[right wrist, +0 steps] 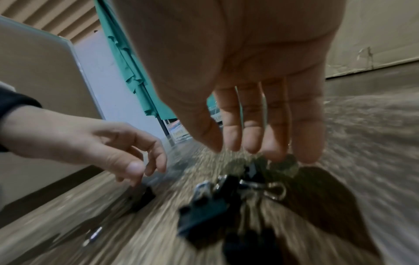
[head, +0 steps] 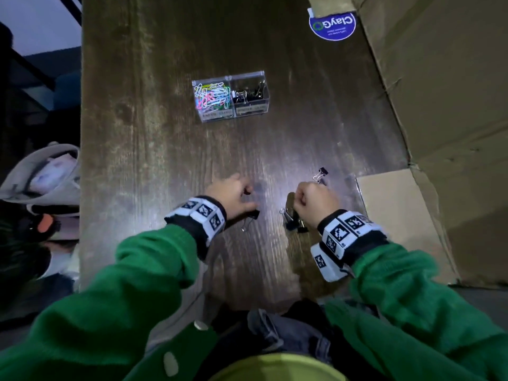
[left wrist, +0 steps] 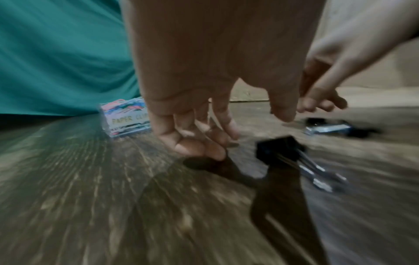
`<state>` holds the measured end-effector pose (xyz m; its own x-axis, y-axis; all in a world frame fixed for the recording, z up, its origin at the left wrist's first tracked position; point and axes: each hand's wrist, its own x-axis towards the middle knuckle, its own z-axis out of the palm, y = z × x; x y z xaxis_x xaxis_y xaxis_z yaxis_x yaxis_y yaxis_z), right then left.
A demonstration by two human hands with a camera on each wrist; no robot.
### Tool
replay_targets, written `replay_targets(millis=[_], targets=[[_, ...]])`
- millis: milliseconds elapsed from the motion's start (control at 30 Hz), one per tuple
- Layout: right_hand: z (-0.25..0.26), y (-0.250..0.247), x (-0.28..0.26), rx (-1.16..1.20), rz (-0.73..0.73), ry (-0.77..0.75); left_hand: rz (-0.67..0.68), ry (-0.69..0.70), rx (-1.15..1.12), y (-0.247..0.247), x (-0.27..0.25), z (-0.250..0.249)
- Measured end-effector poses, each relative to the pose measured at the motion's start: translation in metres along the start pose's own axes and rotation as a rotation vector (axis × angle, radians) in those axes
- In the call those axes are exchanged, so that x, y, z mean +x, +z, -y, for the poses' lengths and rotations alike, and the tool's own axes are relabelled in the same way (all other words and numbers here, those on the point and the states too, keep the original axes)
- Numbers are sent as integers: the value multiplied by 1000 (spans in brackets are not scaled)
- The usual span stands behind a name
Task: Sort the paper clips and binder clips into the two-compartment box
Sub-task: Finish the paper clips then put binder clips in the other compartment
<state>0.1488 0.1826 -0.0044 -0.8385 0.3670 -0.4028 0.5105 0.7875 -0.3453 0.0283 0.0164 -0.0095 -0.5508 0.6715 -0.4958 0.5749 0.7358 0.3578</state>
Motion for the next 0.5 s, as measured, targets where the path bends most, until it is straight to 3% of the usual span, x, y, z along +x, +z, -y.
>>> replay_targets(millis=[233,367,500], targets=[[-1,24,-19,-58,-18,-52,-51,30,10,41,-25,-18],[-12,23,-16,3,-45,-44,-85,88,-84,43,-27,-29],[-23,22,-10,210,-166,30,-88,137,-146,50,-20,-48]])
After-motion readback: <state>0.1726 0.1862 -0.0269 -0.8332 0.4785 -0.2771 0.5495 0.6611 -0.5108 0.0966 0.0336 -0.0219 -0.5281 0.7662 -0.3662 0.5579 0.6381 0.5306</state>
